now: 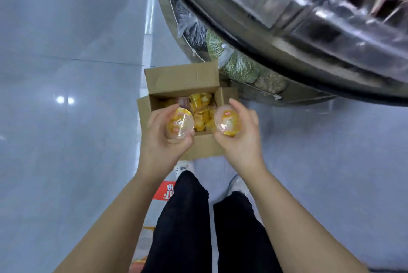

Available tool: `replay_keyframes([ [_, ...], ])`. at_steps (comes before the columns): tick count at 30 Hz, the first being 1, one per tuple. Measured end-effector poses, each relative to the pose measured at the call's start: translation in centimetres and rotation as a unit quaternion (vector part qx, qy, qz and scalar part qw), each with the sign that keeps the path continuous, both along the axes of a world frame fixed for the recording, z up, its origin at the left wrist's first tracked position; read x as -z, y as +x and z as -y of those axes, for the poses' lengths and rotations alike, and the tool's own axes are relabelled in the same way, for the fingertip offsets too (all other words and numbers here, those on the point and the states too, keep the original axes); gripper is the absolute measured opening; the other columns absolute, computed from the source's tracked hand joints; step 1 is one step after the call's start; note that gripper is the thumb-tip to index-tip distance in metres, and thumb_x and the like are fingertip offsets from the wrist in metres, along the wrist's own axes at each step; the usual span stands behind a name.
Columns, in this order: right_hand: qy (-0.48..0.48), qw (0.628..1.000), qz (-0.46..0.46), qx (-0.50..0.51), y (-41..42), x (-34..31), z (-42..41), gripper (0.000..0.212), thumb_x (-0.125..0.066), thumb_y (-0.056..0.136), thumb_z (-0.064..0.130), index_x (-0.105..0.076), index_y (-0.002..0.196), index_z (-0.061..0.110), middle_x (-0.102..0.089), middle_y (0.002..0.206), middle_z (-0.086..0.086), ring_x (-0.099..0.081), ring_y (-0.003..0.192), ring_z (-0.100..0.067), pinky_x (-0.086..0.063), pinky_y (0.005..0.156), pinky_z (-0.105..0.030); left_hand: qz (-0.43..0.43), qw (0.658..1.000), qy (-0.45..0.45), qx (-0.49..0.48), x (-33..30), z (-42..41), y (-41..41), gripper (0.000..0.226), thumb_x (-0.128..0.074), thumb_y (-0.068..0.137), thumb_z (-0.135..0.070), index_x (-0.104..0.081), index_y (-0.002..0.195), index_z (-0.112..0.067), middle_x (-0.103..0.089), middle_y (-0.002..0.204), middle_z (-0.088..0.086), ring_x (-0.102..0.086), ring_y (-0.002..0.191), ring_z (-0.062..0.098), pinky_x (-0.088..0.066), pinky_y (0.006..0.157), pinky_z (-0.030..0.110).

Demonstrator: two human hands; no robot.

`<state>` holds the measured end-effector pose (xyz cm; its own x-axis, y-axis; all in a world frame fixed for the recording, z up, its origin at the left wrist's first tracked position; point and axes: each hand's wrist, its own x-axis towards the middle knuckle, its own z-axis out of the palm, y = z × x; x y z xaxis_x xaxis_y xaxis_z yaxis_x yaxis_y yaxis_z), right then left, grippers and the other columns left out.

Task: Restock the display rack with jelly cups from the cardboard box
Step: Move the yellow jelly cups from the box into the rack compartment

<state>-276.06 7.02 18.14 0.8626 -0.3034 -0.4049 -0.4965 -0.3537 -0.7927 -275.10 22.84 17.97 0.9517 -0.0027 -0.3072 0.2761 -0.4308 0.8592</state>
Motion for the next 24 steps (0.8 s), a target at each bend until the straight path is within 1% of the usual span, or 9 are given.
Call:
replay_keyframes([
  [2,0.005,0.999,0.033,0.004,0.2,-7.4,1.1,0.070,-0.068,0.067,0.010,-0.044,0.130,0.031,-0.047,0.113,0.014,-0.040,0.097,0.027,-0.028,0.079,0.008,0.030,0.999,-0.010,0.018,-7.1,0.3,0.5,0.056,-0.065,0.066,-0.037,-0.053,0.120,-0.033,-0.053,0.107,-0.021,-0.055,0.104,0.003,-0.045,0.089,0.015],
  [5,-0.011,0.994,0.109,0.020,0.9,-17.3,2.8,0.071,-0.064,0.064,0.019,-0.037,0.122,0.049,-0.043,0.117,0.030,-0.042,0.107,0.020,-0.030,0.084,0.005,0.079,0.995,-0.037,0.051,-16.3,1.5,2.5,0.064,-0.065,0.064,-0.040,-0.044,0.125,-0.044,-0.055,0.107,-0.025,-0.054,0.102,-0.004,-0.039,0.085,0.005],
  [7,-0.030,0.986,0.154,0.047,1.2,-22.5,3.9,0.071,-0.064,0.063,0.021,-0.036,0.118,0.056,-0.047,0.119,0.029,-0.047,0.111,0.011,-0.034,0.087,0.000,0.110,0.988,-0.071,0.083,-21.2,2.8,4.2,0.069,-0.066,0.064,-0.040,-0.039,0.127,-0.050,-0.058,0.111,-0.021,-0.055,0.104,-0.001,-0.041,0.086,0.008],
  [10,-0.049,0.971,0.217,0.090,1.6,-28.3,5.6,0.068,-0.065,0.063,0.022,-0.041,0.120,0.050,-0.054,0.125,0.014,-0.054,0.113,-0.004,-0.044,0.094,-0.019,0.179,0.968,-0.110,0.135,-27.1,5.5,6.9,0.069,-0.066,0.068,-0.039,-0.037,0.131,-0.044,-0.056,0.122,-0.017,-0.053,0.111,-0.001,-0.038,0.091,0.007],
  [12,-0.058,0.960,0.250,0.107,1.9,-31.1,7.0,0.066,-0.064,0.062,0.021,-0.042,0.117,0.050,-0.056,0.123,0.009,-0.056,0.108,-0.003,-0.044,0.090,-0.014,0.210,0.952,-0.138,0.177,-30.2,7.7,8.4,0.069,-0.070,0.068,-0.037,-0.037,0.129,-0.043,-0.053,0.115,-0.030,-0.052,0.105,-0.009,-0.036,0.087,0.002],
  [15,-0.055,0.952,0.276,0.120,2.7,-34.3,9.6,0.063,-0.064,0.061,0.019,-0.044,0.109,0.054,-0.058,0.113,0.008,-0.058,0.099,-0.001,-0.044,0.080,-0.010,0.213,0.938,-0.166,0.218,-33.6,11.3,10.2,0.066,-0.075,0.067,-0.030,-0.040,0.123,-0.038,-0.051,0.101,-0.039,-0.055,0.094,-0.010,-0.039,0.082,0.004],
  [17,-0.061,0.947,0.294,0.109,3.4,-35.9,11.7,0.063,-0.066,0.061,0.015,-0.046,0.108,0.052,-0.058,0.110,0.010,-0.059,0.097,0.001,-0.044,0.076,-0.008,0.198,0.934,-0.210,0.211,-35.3,13.7,11.5,0.053,-0.073,0.068,-0.029,-0.047,0.114,-0.033,-0.056,0.098,-0.033,-0.057,0.088,-0.010,-0.042,0.077,0.005],
  [20,-0.059,0.942,0.321,0.079,5.6,-37.5,15.2,0.063,-0.065,0.060,0.011,-0.048,0.108,0.048,-0.058,0.108,0.012,-0.058,0.097,0.002,-0.041,0.076,-0.003,0.174,0.926,-0.263,0.207,-37.1,17.2,14.0,0.049,-0.075,0.065,-0.039,-0.052,0.108,-0.034,-0.064,0.104,-0.008,-0.064,0.094,0.006,-0.049,0.080,0.016],
  [24,-0.059,0.942,0.329,0.039,10.4,-38.9,20.4,0.064,-0.065,0.059,0.012,-0.047,0.108,0.049,-0.060,0.103,0.027,-0.059,0.095,0.003,-0.041,0.079,-0.005,0.179,0.922,-0.289,0.188,-38.3,22.1,18.6,0.058,-0.074,0.062,-0.044,-0.053,0.114,-0.032,-0.068,0.104,-0.007,-0.064,0.094,0.002,-0.048,0.075,0.012],
])
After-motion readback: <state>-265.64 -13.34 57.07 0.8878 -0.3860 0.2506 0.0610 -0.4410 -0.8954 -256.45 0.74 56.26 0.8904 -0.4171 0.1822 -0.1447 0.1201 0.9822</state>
